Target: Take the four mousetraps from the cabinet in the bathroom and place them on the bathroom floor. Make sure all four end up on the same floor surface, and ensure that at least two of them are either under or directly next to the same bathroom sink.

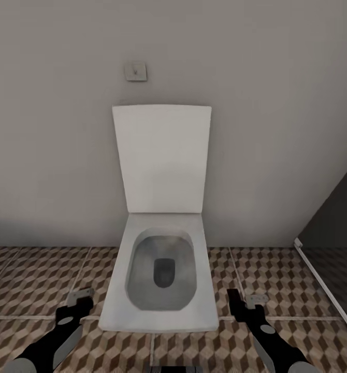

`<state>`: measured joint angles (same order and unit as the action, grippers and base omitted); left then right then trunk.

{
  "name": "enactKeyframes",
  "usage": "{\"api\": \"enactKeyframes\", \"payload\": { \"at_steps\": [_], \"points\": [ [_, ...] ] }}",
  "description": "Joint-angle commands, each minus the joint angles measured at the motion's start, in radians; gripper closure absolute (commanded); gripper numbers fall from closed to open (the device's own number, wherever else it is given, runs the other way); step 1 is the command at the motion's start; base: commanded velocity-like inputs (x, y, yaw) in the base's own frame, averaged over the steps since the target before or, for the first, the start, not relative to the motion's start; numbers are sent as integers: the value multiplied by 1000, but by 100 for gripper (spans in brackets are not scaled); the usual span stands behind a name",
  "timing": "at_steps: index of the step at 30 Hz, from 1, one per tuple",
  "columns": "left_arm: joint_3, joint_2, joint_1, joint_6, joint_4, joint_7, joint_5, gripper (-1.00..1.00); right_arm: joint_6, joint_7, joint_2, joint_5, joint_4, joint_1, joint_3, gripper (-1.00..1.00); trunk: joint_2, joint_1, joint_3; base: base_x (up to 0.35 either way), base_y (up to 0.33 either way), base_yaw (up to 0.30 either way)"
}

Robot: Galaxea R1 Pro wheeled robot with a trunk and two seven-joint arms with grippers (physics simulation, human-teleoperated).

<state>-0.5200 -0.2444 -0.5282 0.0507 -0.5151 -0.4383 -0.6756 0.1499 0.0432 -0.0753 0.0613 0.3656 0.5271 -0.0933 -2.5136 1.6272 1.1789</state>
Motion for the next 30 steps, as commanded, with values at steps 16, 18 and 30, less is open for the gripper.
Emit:
{"api": "enactKeyframes", "payload": {
  "at_steps": [16, 18, 30],
  "points": [
    [-8, -6, -6, 122, -1, -8, 49, 100, 69, 3, 0, 13, 9, 1, -9, 100, -4, 7, 63, 0, 0, 0],
    [-7, -6, -6, 125, -1, -9, 57, 100, 83, 3, 0, 15, 8, 1, -9, 100, -5, 8, 71, 0, 0, 0],
    [-1, -16, -6, 179, -2, -16, 66, 100, 92, 3, 0, 20, 6, 1, -9, 100, -7, 12, 109, 0, 0, 0]
  ]
}}
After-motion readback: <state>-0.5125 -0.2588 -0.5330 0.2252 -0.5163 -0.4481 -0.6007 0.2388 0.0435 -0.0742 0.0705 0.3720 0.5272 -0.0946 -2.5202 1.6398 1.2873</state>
